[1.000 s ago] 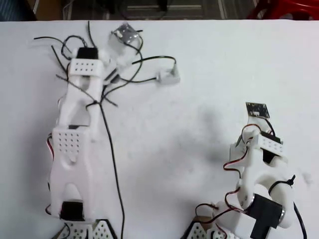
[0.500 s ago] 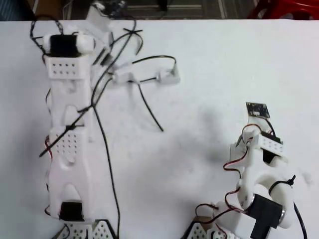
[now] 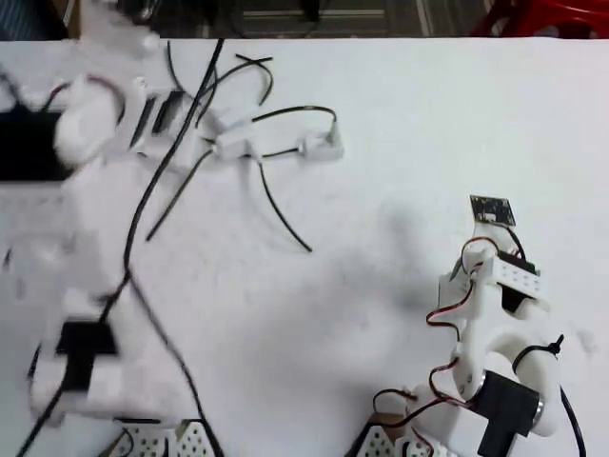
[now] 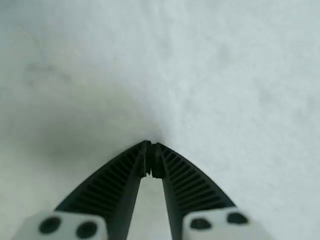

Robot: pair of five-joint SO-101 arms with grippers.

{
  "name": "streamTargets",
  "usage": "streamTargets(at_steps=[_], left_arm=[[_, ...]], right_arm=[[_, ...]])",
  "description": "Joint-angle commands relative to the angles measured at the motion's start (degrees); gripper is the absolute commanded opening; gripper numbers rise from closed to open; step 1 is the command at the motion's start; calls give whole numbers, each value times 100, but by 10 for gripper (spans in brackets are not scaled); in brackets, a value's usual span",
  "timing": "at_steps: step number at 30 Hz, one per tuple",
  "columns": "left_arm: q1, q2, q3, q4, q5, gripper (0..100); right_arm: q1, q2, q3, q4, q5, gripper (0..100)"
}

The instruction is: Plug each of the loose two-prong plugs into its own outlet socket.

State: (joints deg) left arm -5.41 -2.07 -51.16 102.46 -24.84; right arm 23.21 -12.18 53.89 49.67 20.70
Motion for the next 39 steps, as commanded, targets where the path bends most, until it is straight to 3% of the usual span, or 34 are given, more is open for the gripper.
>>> streamTargets(at_steps=[1,6,10,14,17,22,25,30,36,39], left_arm=[[119,-2448,2031,-167,88,234],[101,-4444,3771,-545,862,234],[119,-6009,5134,-747,1029,234],[119,-7574,6681,-1064,1099,234],[119,-8681,7974,-1363,1160,234],[119,-10299,9899,-1916,1178,234],[101,-10220,10198,-2040,1178,234],[119,-10176,10804,-2295,1178,229],[101,-10185,12360,-2989,1178,20],[92,-10185,12818,-3095,1178,47]], right_arm=[[-4,-75,-141,-66,-53,20],[-40,-136,-281,-40,-53,20],[-338,-769,-448,620,-62,20],[-778,-1982,-668,1490,-70,20],[-1007,-3125,-730,1991,-536,20],[-1077,-5033,-246,2097,-932,24],[-1349,-6044,334,1974,-905,24],[-1982,-7582,1723,1666,-220,21],[-2273,-9209,3560,1358,-88,20],[-2264,-8919,3877,1279,-53,20]])
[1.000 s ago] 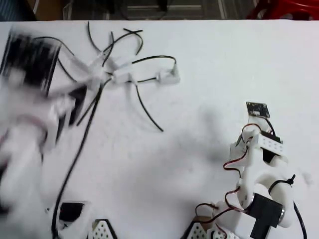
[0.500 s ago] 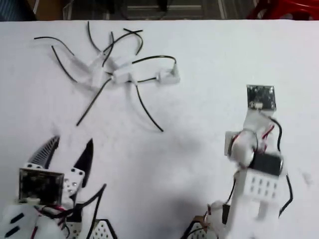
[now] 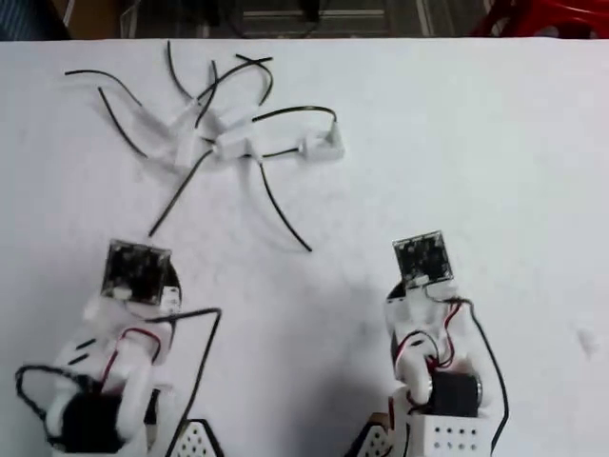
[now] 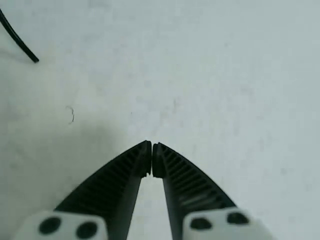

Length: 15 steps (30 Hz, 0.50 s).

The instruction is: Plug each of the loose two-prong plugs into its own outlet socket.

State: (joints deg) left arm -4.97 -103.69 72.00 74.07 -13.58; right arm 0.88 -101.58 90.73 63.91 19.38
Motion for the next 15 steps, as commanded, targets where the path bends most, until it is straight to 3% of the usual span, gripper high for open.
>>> streamTargets(at_steps=[1,15], left_arm=[[57,-22,615,-264,53,42],[40,-22,2242,-220,26,27]], right_arm=[[-31,48,290,-163,79,20],[-4,-48,615,787,88,23]])
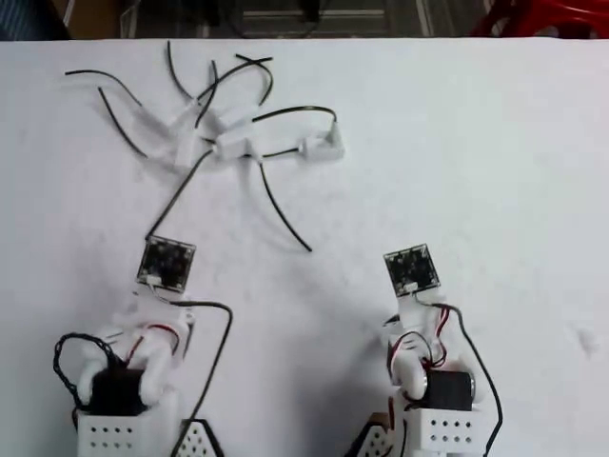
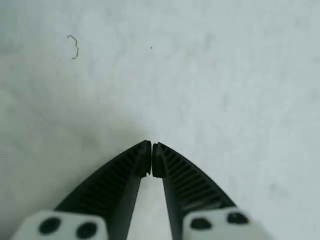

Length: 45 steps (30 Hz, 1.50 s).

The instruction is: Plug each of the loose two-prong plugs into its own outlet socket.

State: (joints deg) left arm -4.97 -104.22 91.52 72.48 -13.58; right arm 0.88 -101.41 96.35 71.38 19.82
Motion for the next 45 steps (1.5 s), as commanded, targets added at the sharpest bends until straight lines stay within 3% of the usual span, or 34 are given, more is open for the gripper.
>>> streamTargets(at_steps=[1,45], left_arm=[[48,31,484,-114,18,27],[40,40,545,79,26,25]], right_arm=[[-4,-66,53,40,44,23],[-4,-66,53,40,35,23]])
